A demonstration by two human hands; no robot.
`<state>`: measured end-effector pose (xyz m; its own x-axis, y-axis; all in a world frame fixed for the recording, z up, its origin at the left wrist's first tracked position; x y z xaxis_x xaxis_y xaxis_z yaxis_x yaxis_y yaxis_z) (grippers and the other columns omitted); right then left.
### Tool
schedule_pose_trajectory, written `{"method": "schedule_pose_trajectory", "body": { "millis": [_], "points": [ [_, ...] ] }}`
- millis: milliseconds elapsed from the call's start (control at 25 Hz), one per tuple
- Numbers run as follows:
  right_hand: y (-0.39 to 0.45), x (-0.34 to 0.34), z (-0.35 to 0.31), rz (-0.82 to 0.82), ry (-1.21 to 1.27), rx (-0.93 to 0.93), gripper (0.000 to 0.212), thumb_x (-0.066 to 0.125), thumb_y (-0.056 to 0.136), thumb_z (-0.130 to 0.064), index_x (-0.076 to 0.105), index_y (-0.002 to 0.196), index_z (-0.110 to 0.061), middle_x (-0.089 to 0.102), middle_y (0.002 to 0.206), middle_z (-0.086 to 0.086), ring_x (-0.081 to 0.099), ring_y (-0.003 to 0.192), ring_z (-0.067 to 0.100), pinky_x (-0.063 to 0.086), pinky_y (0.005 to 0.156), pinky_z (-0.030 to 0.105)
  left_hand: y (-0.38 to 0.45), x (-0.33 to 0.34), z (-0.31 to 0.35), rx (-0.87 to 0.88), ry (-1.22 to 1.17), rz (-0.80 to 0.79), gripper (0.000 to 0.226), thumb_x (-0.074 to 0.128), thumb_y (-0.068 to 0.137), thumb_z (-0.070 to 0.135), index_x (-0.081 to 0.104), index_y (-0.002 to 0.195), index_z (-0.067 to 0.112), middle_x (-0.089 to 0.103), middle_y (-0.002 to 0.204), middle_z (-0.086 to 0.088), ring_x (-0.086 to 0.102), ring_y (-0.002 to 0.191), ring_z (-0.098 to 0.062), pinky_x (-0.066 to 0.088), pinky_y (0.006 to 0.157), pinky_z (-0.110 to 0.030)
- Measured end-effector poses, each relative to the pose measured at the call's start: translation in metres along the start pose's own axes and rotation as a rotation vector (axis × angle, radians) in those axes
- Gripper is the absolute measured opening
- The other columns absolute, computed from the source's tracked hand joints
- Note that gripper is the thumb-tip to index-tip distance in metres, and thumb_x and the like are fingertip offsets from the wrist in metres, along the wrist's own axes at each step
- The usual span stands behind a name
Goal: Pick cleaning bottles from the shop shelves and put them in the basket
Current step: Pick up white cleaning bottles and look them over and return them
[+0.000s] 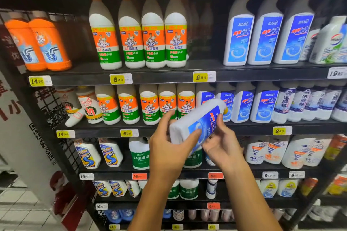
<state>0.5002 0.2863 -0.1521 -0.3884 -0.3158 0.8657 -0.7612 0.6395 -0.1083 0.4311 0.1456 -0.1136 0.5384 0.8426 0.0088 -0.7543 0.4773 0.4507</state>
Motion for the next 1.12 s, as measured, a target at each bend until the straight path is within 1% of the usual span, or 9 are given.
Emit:
{"method": "schedule_pose_trajectory", "body": {
  "millis": [160, 280, 400, 480, 600, 720, 800, 920, 1120],
  "points": [
    [0.008, -0.002, 0.015, -0.051, 0.084, 0.087, 0.052, 0.064, 0.086, -0.043, 0.065, 0.125, -0.008, 0.07, 0.121, 0.017, 0.072, 0.102, 0.034, 0.061, 0.075, 0.051, -0.005, 0.008, 0.01, 0.087, 0.141, -0.08, 0.098, 0.079, 0.053, 0.059, 0.045, 0.141, 0.036, 0.056, 0.122, 0.032, 0.056, 0.114, 0.004, 0.052, 0.097, -0.034],
    [0.011, -0.003, 0.021, -0.076, 0.078, 0.108, 0.048, 0.06, 0.089, -0.048, 0.07, 0.12, -0.012, 0.07, 0.122, 0.015, 0.071, 0.103, 0.033, 0.06, 0.077, 0.052, -0.006, 0.011, 0.015, 0.165, 0.22, -0.081, 0.095, 0.077, 0.056, 0.062, 0.048, 0.141, 0.031, 0.05, 0.129, 0.034, 0.05, 0.121, 0.007, 0.047, 0.102, -0.027],
    [0.011, -0.004, 0.018, -0.07, 0.066, 0.103, 0.046, 0.059, 0.091, -0.047, 0.073, 0.116, -0.012, 0.07, 0.123, 0.015, 0.07, 0.106, 0.033, 0.06, 0.081, 0.053, -0.003, 0.008, 0.008, 0.122, 0.182, -0.09, 0.094, 0.078, 0.057, 0.06, 0.049, 0.14, 0.028, 0.057, 0.134, 0.018, 0.054, 0.123, -0.003, 0.051, 0.1, -0.037],
    [0.01, -0.001, 0.009, -0.041, 0.054, 0.05, 0.051, 0.063, 0.087, -0.043, 0.065, 0.126, -0.012, 0.069, 0.125, 0.014, 0.069, 0.11, 0.032, 0.058, 0.087, 0.052, 0.0, 0.003, -0.001, 0.061, 0.103, -0.11, 0.087, 0.079, 0.06, 0.055, 0.049, 0.139, 0.035, 0.058, 0.133, 0.016, 0.057, 0.121, -0.004, 0.055, 0.094, -0.036],
    [0.006, 0.003, -0.01, 0.015, -0.048, -0.076, 0.053, 0.068, 0.079, -0.036, 0.062, 0.125, -0.01, 0.075, 0.11, 0.009, 0.073, 0.099, 0.022, 0.062, 0.074, 0.045, 0.006, -0.005, -0.013, -0.011, -0.015, -0.16, 0.064, 0.08, 0.065, 0.039, 0.053, 0.123, 0.047, 0.066, 0.118, 0.02, 0.066, 0.107, -0.003, 0.057, 0.078, -0.022],
    [-0.004, 0.008, -0.03, 0.048, -0.239, -0.239, 0.05, 0.071, 0.076, -0.031, 0.064, 0.123, -0.013, 0.075, 0.1, 0.004, 0.07, 0.09, 0.016, 0.06, 0.08, 0.039, 0.013, -0.01, -0.026, -0.074, -0.023, -0.247, 0.052, 0.08, 0.067, 0.027, 0.059, 0.114, 0.037, 0.071, 0.104, 0.019, 0.07, 0.096, -0.006, 0.057, 0.074, -0.022],
    [-0.012, 0.015, -0.04, 0.04, -0.363, -0.356, 0.047, 0.075, 0.072, -0.027, 0.067, 0.117, -0.015, 0.076, 0.096, 0.002, 0.07, 0.084, 0.014, 0.058, 0.076, 0.036, 0.014, -0.01, -0.034, -0.13, -0.047, -0.34, 0.05, 0.081, 0.067, 0.021, 0.06, 0.112, 0.03, 0.072, 0.102, 0.018, 0.07, 0.095, -0.004, 0.055, 0.072, -0.018],
    [-0.023, 0.029, -0.047, 0.01, -0.544, -0.458, 0.058, 0.082, 0.063, -0.021, 0.066, 0.118, -0.01, 0.076, 0.102, 0.008, 0.073, 0.084, 0.019, 0.061, 0.07, 0.035, 0.008, -0.007, -0.048, -0.204, -0.045, -0.455, 0.054, 0.083, 0.066, 0.018, 0.059, 0.114, 0.026, 0.072, 0.107, 0.013, 0.07, 0.099, -0.004, 0.054, 0.074, -0.016],
    [-0.029, 0.039, -0.047, -0.003, -0.676, -0.514, 0.05, 0.084, 0.063, -0.02, 0.068, 0.109, -0.007, 0.077, 0.098, 0.01, 0.075, 0.082, 0.021, 0.059, 0.064, 0.03, 0.0, 0.002, -0.054, -0.286, -0.132, -0.541, 0.069, 0.086, 0.062, 0.031, 0.057, 0.124, 0.018, 0.072, 0.117, 0.0, 0.07, 0.107, -0.019, 0.058, 0.084, -0.032]
  ]
}}
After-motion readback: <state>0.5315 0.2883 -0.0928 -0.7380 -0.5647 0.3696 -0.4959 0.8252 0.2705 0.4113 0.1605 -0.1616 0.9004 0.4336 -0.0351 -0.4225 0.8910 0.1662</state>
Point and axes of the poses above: each hand's wrist, its own y-axis towards the middle knuckle, its own x-axis out of the palm, z = x × y, the point moved 4 cm from there along y, towards the middle knuckle
